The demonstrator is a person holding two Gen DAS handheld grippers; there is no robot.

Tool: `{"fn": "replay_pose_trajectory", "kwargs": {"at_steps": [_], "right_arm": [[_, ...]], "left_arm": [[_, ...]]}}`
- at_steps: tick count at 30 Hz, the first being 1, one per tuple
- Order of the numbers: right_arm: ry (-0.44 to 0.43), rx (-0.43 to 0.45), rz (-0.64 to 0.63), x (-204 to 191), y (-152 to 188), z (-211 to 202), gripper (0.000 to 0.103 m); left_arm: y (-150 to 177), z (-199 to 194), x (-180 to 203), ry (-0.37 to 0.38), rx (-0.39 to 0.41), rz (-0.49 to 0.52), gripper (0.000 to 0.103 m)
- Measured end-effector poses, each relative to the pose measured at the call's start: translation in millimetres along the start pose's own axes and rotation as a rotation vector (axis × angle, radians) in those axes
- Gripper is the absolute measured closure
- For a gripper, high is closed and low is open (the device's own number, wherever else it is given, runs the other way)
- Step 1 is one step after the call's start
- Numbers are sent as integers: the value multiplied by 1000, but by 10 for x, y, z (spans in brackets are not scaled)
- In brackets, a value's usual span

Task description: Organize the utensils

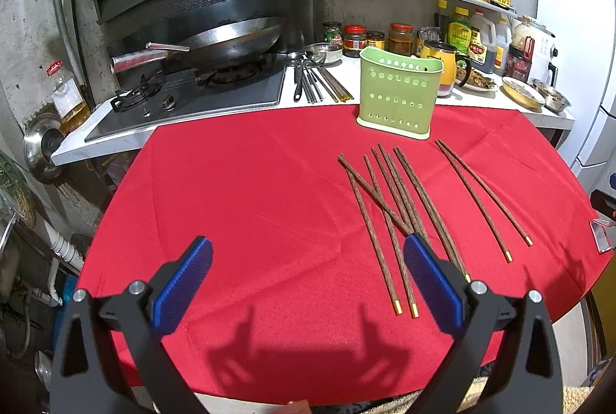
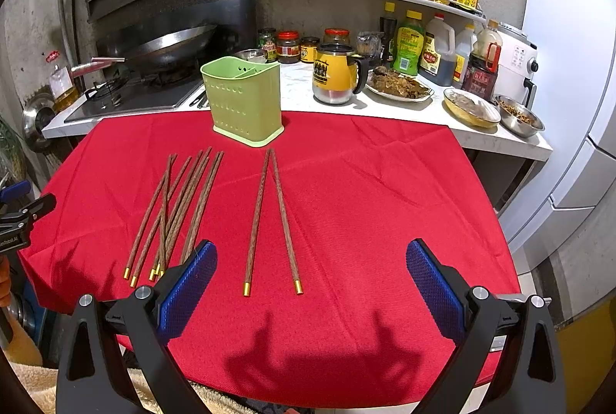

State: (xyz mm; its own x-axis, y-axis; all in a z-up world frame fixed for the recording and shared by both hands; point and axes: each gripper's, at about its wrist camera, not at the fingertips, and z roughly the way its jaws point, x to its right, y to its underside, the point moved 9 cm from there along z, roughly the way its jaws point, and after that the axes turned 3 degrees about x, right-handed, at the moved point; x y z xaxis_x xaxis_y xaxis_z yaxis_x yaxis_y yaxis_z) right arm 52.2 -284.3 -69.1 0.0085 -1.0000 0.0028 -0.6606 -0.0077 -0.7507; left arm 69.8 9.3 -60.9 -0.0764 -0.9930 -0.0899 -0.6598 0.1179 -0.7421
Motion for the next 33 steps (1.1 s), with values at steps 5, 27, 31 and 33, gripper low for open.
{"fn": "replay_pose_trajectory", "kwargs": {"at_steps": [5,27,31,33], "right_arm": [[0,-1,2,16,3,0,6],[5,5,6,35,23,-17,6],[4,5,6,34,21,-17,6],[5,4,4,38,21,-17,6]], "left_arm": [[2,-9,-33,1,1,-5,6],[-2,-11,-38,0,1,-4,6],[3,-12,-35,-1,1,-4,6],[2,-12,-36,0,2,-5,6]]}}
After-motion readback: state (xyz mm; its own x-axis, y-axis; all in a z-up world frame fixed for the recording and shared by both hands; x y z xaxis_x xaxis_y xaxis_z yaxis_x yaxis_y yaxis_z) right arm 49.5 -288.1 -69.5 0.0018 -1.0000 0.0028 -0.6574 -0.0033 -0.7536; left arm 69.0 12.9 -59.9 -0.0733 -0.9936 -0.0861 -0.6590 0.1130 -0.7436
